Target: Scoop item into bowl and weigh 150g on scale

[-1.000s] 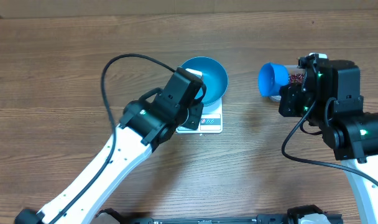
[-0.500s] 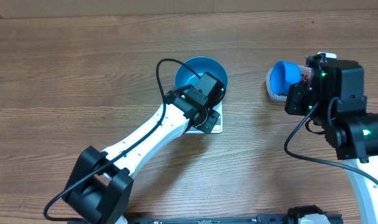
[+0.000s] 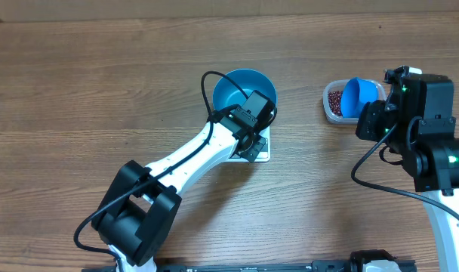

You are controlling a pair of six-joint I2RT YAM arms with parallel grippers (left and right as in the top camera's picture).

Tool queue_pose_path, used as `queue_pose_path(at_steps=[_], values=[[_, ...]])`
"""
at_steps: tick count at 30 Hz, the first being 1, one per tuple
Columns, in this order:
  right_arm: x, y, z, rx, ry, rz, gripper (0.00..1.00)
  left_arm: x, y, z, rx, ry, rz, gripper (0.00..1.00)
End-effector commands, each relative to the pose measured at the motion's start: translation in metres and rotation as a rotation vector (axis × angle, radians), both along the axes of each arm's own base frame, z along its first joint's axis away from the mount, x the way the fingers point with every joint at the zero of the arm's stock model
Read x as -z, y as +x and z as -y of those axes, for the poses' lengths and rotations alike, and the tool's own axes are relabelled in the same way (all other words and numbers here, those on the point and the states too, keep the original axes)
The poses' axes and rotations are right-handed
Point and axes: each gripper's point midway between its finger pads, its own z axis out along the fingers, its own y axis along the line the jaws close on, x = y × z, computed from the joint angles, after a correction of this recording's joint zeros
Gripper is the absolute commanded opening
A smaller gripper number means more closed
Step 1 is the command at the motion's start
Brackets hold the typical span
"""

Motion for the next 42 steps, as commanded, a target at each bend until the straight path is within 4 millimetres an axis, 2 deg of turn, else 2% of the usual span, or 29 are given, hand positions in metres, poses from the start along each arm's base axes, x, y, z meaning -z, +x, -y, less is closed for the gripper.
queue_pose_path(at_steps=[1, 8, 42], values=[[-0.014, 0.001, 0.002, 0.004, -0.003, 0.044, 0.04, 0.011, 0.003, -0.004, 0.017, 0.045, 0.011, 0.04], [-0.014, 0.001, 0.002, 0.004, -0.004, 0.044, 0.04, 0.029, -0.006, 0.001, 0.035, 0.040, -0.050, 0.04], [-0.016, 0.003, 0.002, 0.004, -0.004, 0.054, 0.04, 0.034, -0.005, 0.007, 0.072, 0.026, -0.029, 0.04]])
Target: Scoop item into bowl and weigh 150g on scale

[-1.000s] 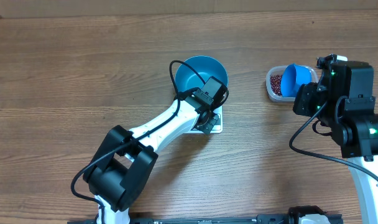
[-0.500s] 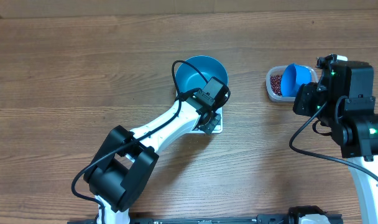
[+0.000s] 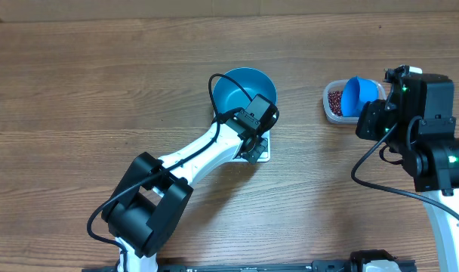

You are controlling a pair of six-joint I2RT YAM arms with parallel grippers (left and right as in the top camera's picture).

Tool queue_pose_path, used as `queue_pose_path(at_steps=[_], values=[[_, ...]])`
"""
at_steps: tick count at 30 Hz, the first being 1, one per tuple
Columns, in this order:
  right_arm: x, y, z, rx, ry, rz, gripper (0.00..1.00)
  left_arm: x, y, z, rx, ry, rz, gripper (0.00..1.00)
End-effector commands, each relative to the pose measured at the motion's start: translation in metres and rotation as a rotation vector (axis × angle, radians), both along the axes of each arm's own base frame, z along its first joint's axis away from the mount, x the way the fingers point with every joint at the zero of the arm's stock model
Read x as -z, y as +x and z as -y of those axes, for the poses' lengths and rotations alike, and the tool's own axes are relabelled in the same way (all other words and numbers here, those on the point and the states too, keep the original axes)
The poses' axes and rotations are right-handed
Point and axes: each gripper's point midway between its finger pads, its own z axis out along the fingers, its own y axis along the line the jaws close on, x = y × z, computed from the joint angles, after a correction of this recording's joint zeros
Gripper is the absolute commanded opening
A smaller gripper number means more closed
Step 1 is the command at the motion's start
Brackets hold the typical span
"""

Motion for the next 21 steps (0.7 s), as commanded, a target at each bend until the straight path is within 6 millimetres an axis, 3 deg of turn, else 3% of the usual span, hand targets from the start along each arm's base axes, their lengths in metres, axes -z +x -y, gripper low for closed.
queue_pose_path(at_steps=[1, 21], values=[[-0.015, 0.001, 0.002, 0.004, -0.004, 0.045, 0.04, 0.009, -0.006, 0.000, 0.022, 0.010, -0.016, 0.04], [-0.015, 0.001, 0.002, 0.004, -0.004, 0.045, 0.04, 0.020, -0.006, -0.006, 0.014, 0.041, -0.015, 0.04]])
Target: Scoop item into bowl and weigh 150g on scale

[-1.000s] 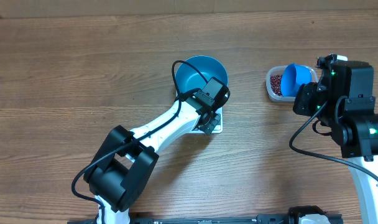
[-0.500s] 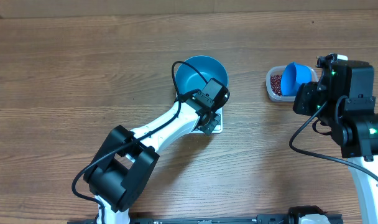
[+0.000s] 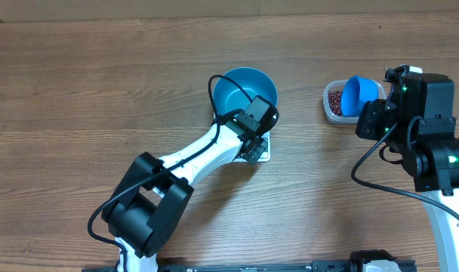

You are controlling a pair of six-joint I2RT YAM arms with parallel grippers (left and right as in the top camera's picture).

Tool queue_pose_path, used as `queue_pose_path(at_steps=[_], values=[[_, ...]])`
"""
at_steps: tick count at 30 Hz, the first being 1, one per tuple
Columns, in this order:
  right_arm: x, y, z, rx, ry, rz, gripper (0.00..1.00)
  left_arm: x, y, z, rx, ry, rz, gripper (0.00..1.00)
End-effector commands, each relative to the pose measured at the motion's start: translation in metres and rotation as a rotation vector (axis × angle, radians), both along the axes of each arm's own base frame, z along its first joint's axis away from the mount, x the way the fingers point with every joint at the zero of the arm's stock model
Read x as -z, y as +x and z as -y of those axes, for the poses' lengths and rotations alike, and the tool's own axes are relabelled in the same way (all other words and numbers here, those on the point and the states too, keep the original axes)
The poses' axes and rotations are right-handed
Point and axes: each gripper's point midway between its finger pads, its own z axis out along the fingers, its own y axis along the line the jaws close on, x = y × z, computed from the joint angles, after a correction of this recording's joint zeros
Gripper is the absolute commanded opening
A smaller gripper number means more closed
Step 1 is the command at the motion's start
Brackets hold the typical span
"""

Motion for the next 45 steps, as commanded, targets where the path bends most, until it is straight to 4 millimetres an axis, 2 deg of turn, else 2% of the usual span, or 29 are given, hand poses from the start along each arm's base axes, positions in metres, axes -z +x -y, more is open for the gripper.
queue_pose_path(at_steps=[1, 10, 37, 45], values=[[-0.014, 0.001, 0.002, 0.004, -0.004, 0.043, 0.04, 0.017, -0.007, -0.006, 0.014, 0.047, -0.025, 0.04], [-0.014, 0.001, 0.002, 0.004, -0.004, 0.043, 0.04, 0.017, 0.000, -0.007, 0.002, 0.055, 0.007, 0.04], [-0.014, 0.001, 0.002, 0.004, -0.004, 0.044, 0.04, 0.022, -0.011, -0.008, 0.018, 0.055, -0.047, 0.04], [-0.014, 0.001, 0.002, 0.002, -0.007, 0.044, 0.04, 0.037, -0.015, -0.010, 0.019, 0.076, -0.082, 0.04]])
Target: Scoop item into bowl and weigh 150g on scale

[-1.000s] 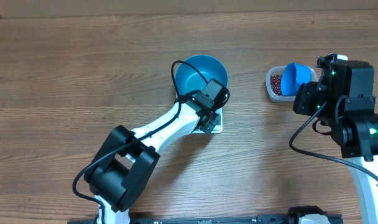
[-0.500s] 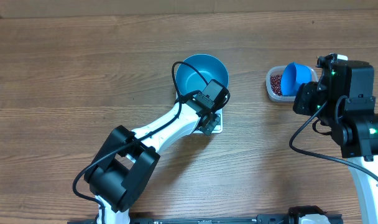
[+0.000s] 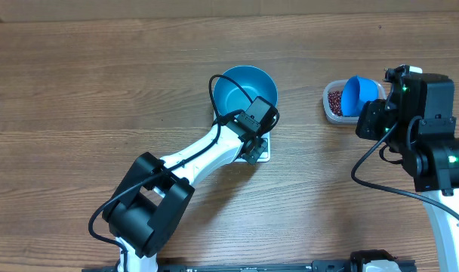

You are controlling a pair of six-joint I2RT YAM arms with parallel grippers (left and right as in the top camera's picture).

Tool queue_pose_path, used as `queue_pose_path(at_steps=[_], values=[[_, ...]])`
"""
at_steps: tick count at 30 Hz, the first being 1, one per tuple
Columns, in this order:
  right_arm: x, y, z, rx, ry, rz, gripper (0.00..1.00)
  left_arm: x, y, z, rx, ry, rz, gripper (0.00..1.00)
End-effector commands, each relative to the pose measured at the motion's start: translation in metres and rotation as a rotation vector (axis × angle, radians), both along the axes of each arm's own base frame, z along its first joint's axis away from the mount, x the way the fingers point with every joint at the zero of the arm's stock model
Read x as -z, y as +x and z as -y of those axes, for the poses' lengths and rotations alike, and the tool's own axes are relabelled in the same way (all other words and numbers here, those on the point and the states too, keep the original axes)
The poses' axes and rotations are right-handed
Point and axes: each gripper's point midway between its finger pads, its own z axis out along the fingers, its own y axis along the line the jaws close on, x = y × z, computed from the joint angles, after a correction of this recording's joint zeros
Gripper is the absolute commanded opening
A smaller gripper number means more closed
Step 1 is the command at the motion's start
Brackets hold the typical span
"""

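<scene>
A blue bowl [image 3: 241, 85] stands on the far part of a small white scale [image 3: 263, 155] at the table's middle. My left gripper [image 3: 250, 148] is down over the scale's near part, just in front of the bowl. Its wrist covers the fingers, so their state is hidden. On the right, a clear container of red beans [image 3: 334, 100] sits on the table. A blue scoop [image 3: 358, 97] hangs tilted over it, and my right gripper [image 3: 371, 113] is shut on its handle. The bowl's inside looks bare blue.
The left arm's white links and black cable [image 3: 214, 91] cross the table from the near left up to the scale. The right arm's black housing [image 3: 433, 143] fills the right edge. Wood tabletop [image 3: 101, 91] lies all around.
At first my left gripper was over the scale by the bowl, with the arm's elbow set further left. By the following moment the elbow had swung right and the wrist sat slightly nearer; it has stayed there. The right gripper held the scoop over the beans throughout.
</scene>
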Motion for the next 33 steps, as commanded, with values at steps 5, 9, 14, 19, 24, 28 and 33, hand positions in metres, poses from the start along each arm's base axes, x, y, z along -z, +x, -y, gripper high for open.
queue_pose_path(at_steps=[5, 9, 14, 19, 24, 28, 33], values=[[-0.014, 0.001, 0.002, 0.001, -0.006, 0.044, 0.04, 0.034, -0.017, -0.007, 0.023, 0.050, -0.094, 0.04], [-0.014, 0.001, 0.002, 0.001, -0.006, 0.044, 0.04, 0.034, -0.016, -0.006, 0.023, 0.049, -0.093, 0.04], [-0.014, 0.001, 0.002, 0.001, -0.006, 0.044, 0.04, 0.018, -0.010, -0.001, 0.023, 0.033, -0.073, 0.04], [-0.014, 0.001, 0.002, 0.001, -0.006, 0.043, 0.04, -0.021, 0.004, 0.011, 0.025, -0.028, -0.004, 0.04], [-0.014, 0.001, 0.002, 0.001, -0.006, 0.043, 0.04, -0.067, 0.014, 0.024, 0.032, -0.107, 0.068, 0.04], [-0.014, 0.001, 0.002, 0.001, -0.006, 0.042, 0.04, -0.102, 0.018, 0.027, 0.033, -0.158, 0.130, 0.04], [-0.013, 0.000, 0.002, 0.001, -0.006, 0.035, 0.04, -0.134, 0.011, 0.020, 0.009, -0.197, 0.161, 0.04]])
